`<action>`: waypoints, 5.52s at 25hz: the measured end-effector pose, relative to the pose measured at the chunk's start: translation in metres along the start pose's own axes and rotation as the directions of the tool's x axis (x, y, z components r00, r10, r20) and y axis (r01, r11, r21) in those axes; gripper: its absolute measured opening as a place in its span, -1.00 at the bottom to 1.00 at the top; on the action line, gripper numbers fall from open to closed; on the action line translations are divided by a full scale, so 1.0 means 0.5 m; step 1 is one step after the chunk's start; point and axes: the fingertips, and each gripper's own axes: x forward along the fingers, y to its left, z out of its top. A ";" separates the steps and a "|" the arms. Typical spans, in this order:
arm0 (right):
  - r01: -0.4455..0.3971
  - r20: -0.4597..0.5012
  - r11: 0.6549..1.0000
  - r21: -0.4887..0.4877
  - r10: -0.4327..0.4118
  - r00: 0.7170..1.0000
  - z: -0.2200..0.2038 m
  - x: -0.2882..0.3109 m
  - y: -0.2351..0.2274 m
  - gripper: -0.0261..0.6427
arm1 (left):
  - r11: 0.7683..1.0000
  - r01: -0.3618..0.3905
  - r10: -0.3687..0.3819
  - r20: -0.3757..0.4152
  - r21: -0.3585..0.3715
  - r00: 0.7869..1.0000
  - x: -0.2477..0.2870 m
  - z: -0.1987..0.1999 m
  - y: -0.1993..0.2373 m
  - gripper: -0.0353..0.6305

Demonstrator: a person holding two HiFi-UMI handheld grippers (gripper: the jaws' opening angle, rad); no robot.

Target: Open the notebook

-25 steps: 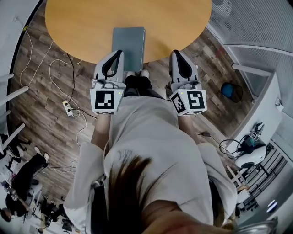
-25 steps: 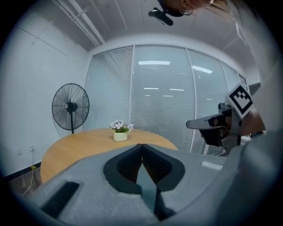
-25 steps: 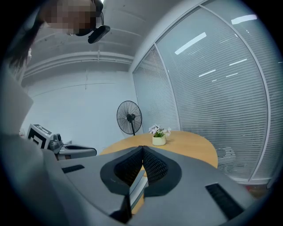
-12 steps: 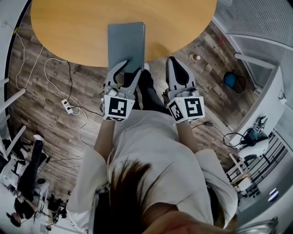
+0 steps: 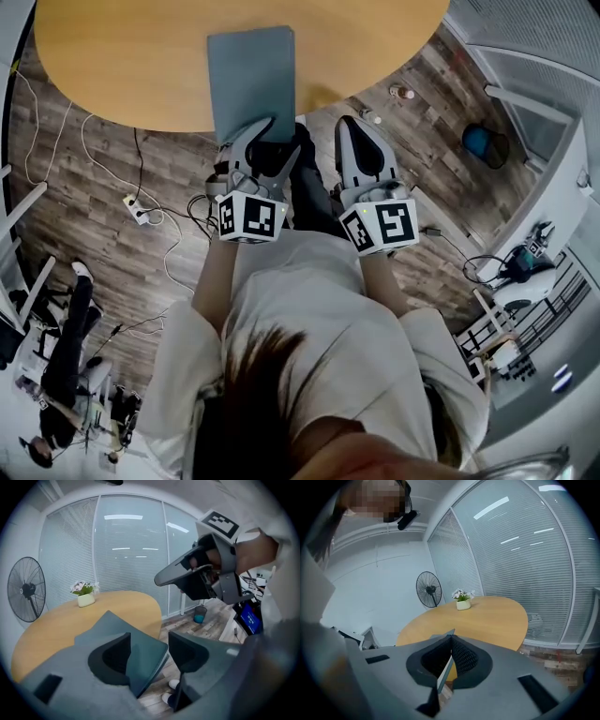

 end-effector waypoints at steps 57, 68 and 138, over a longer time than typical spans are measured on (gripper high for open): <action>-0.050 0.010 0.996 -0.080 0.051 0.999 0.052 0.062 0.094 -0.92 | 0.930 -0.233 0.264 0.077 -0.283 0.962 -0.154 0.054 0.116 -0.82; 0.001 0.070 0.998 -0.063 0.004 0.998 0.089 0.051 0.095 -0.92 | 0.922 -0.243 0.273 0.060 -0.302 0.960 -0.175 0.055 0.150 -0.82; -0.066 -0.032 0.988 -0.140 0.062 0.998 0.078 0.123 0.163 -0.92 | 0.569 -0.623 0.573 -0.285 -0.536 0.769 -0.300 -0.297 0.371 -0.80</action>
